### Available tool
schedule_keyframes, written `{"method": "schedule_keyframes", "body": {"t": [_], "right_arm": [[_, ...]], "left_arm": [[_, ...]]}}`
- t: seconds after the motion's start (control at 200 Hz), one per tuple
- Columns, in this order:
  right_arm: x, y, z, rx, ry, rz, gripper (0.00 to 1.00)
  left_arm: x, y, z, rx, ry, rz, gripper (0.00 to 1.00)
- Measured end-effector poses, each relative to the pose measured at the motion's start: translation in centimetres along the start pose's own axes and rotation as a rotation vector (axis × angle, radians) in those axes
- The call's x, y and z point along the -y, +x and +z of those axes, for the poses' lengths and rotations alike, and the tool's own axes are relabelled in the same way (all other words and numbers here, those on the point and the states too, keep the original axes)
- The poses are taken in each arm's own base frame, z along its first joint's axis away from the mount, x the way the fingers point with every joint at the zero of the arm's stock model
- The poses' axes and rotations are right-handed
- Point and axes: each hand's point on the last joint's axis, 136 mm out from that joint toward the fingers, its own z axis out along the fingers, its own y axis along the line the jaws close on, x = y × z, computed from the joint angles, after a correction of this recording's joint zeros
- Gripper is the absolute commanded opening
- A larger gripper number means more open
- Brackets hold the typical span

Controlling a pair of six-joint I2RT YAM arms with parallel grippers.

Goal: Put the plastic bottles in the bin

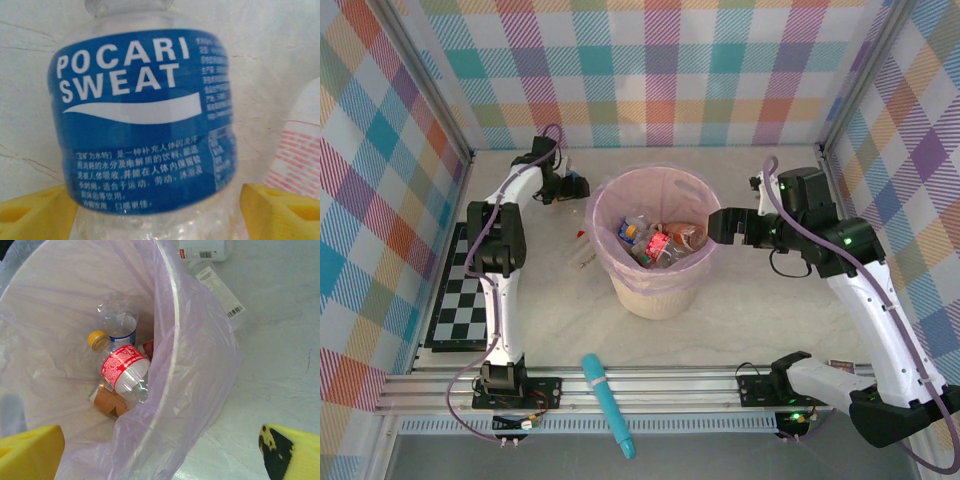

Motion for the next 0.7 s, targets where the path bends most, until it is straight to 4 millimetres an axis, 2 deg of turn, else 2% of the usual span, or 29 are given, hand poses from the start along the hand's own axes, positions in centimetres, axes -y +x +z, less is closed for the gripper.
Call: {"method": "schedule_keyframes", "body": {"t": [0.17,0.455,0.56,0.625,0.7], "right_arm": [[0.4,0.4,0.4,-0.014,0.008,0.009,0.99],[0.4,0.0,-0.2,0.018,0.015,0.007,0.98],[0.8,-0.2,-0.5,0.032,0.026,0.014,0.98],[1.1,-0.3,-0.5,0.037,0.038,0.023,0.98],[1.4,-0.7,-0.5,0.050,0.045,0.032,0.98]], "left_arm": [[-0.4,0.1,0.2,0.005,-0.025,-0.025,0.57],[-0.4,0.3,-0.8,0.018,-0.031,-0.032,0.52],[0.0,0.0,-2.6,0.042,-0.027,-0.031,0.47],[0.6,-0.7,-4.7,0.078,-0.020,-0.025,0.42],[1.6,-2.0,-8.2,0.142,-0.009,-0.011,0.38]]}}
